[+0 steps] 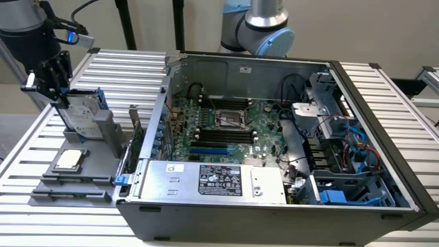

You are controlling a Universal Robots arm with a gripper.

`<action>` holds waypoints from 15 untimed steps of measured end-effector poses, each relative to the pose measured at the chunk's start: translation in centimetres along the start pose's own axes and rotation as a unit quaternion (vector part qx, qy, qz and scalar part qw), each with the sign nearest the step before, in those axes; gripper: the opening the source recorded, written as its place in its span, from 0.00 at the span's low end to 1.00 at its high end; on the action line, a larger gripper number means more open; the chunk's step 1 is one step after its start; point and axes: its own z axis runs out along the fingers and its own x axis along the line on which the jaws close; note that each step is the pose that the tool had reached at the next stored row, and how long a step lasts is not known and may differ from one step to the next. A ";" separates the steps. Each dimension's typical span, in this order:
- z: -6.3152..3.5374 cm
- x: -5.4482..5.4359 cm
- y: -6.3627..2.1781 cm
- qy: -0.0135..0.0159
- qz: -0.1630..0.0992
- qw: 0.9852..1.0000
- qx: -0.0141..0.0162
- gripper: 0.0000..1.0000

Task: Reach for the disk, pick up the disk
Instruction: 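Pick up the disk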

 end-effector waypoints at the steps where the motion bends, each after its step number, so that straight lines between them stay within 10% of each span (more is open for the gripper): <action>1: 0.00 0.2 0.01 0.000 0.000 1.000 0.000 0.33; 15: -0.02 0.7 0.02 -0.005 0.001 1.000 0.000 0.33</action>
